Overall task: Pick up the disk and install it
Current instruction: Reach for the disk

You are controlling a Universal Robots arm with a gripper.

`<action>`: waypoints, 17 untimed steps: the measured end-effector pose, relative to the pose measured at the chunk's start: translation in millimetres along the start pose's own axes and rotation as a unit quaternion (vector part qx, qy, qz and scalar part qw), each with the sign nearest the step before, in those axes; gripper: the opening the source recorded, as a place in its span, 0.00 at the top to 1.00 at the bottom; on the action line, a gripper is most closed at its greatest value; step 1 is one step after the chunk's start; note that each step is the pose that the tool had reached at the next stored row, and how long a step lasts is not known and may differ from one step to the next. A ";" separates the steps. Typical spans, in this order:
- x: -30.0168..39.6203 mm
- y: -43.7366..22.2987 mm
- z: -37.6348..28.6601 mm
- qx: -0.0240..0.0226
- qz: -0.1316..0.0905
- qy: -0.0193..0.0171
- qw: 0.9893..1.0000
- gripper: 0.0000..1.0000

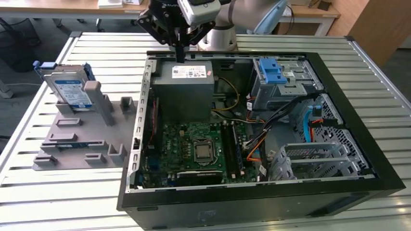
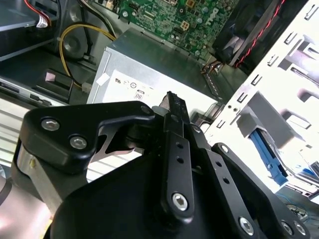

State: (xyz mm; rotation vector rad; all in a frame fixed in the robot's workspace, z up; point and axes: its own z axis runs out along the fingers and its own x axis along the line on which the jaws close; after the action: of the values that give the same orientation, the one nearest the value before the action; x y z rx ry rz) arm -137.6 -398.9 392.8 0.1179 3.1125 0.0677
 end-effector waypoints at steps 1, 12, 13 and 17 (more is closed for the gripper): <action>0.2 0.0 0.0 0.000 0.000 0.000 1.000 0.89; 2.6 -0.2 0.2 0.000 0.000 0.000 1.000 0.89; 2.8 -0.2 0.2 0.000 0.000 0.000 1.000 0.89; 3.6 -0.2 0.4 0.000 0.000 0.000 1.000 0.89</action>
State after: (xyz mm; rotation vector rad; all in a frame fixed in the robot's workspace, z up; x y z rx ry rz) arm -141.2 -398.8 392.3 0.1181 3.1126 0.0676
